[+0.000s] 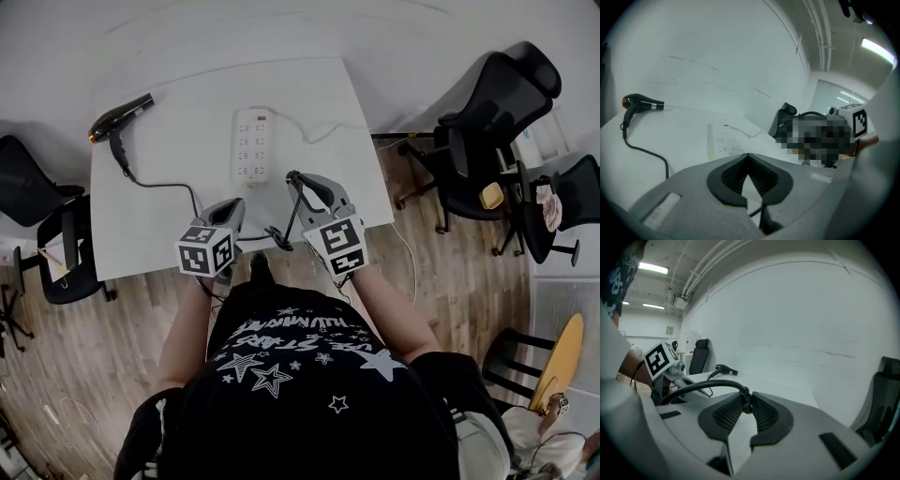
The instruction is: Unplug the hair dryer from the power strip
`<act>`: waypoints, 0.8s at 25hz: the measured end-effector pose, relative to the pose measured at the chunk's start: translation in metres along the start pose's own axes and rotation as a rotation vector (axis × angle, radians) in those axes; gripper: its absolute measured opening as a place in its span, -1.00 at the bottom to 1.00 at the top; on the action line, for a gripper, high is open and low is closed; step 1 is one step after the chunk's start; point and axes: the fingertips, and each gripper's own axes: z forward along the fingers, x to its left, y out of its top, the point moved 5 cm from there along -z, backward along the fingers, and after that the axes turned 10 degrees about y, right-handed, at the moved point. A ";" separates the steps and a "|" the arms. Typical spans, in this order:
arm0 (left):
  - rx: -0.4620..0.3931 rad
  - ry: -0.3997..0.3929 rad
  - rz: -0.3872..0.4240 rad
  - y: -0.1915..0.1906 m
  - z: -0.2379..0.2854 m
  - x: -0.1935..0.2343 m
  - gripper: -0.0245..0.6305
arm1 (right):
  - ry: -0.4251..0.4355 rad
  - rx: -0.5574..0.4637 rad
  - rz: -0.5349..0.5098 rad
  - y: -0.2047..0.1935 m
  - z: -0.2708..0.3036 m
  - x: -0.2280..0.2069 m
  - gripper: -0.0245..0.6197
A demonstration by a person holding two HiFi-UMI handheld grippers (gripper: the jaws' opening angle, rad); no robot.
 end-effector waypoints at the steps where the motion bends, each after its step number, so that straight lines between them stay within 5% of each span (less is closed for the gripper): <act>1: -0.006 0.007 -0.005 -0.002 -0.005 -0.002 -0.91 | -0.004 0.001 -0.005 -0.002 -0.005 0.002 -0.70; 20: -0.040 0.061 -0.032 -0.063 -0.095 -0.063 -0.91 | -0.103 -0.020 0.064 -0.052 -0.109 0.050 -0.69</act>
